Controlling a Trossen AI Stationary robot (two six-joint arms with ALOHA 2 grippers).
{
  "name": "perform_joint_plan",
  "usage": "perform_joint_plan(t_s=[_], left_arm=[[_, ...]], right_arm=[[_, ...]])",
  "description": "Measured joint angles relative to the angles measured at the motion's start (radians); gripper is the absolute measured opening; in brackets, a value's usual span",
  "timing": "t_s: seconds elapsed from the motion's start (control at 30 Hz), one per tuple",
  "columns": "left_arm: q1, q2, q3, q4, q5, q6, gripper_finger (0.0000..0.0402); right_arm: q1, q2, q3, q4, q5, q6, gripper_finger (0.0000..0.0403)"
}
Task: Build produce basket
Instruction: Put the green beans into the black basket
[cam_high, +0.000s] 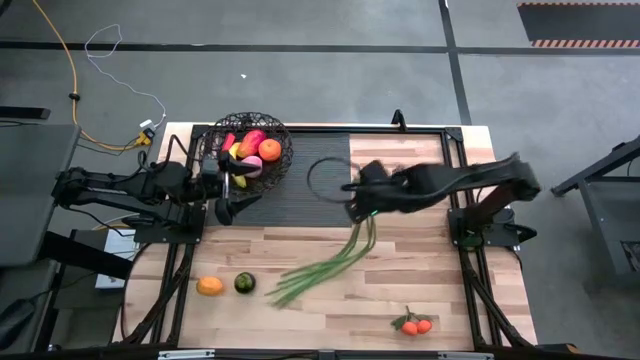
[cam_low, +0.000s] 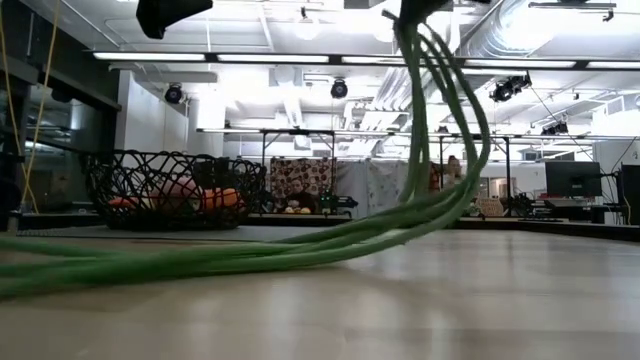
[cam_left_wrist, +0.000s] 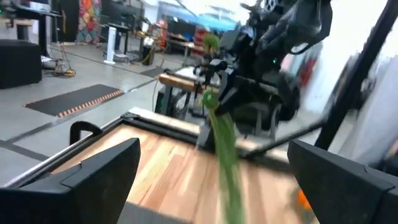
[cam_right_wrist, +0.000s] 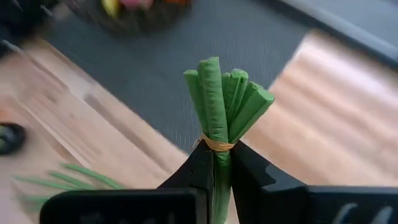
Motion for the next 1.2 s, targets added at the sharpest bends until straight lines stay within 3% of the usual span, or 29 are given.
perform_joint_plan(t_s=[0.17, 0.37, 0.63, 0.8, 1.07, 1.2], left_arm=[[0.002, 0.05, 0.019, 0.093, -0.085, -0.173, 0.0397], [0.002, 0.204, 0.147, 0.085, -0.096, -0.23, 0.0397], [0.002, 0.385, 0.43, -0.004, -0.089, -0.036, 0.0397], [0.013, 0.428, 0.584, -0.134, -0.094, 0.048, 0.0397], [0.112, 0.469, 0.732, -0.22, 0.112, -0.072, 0.0397], [0.147, 0.481, 0.758, -0.242, 0.176, -0.106, 0.0397]], right_arm=[[-0.03, -0.124, 0.002, 0.072, 0.028, -0.174, 0.0023], [-0.068, -0.201, 0.002, 0.231, -0.027, -0.425, 0.0023], [-0.105, -0.258, 0.002, 0.559, -0.212, -0.67, 0.0023], [-0.105, -0.273, 0.029, 0.64, -0.24, -0.773, 0.0023], [-0.105, -0.212, 0.208, 0.638, -0.258, -0.896, 0.0023], [-0.105, -0.16, 0.301, 0.641, -0.337, -0.924, 0.0023]])
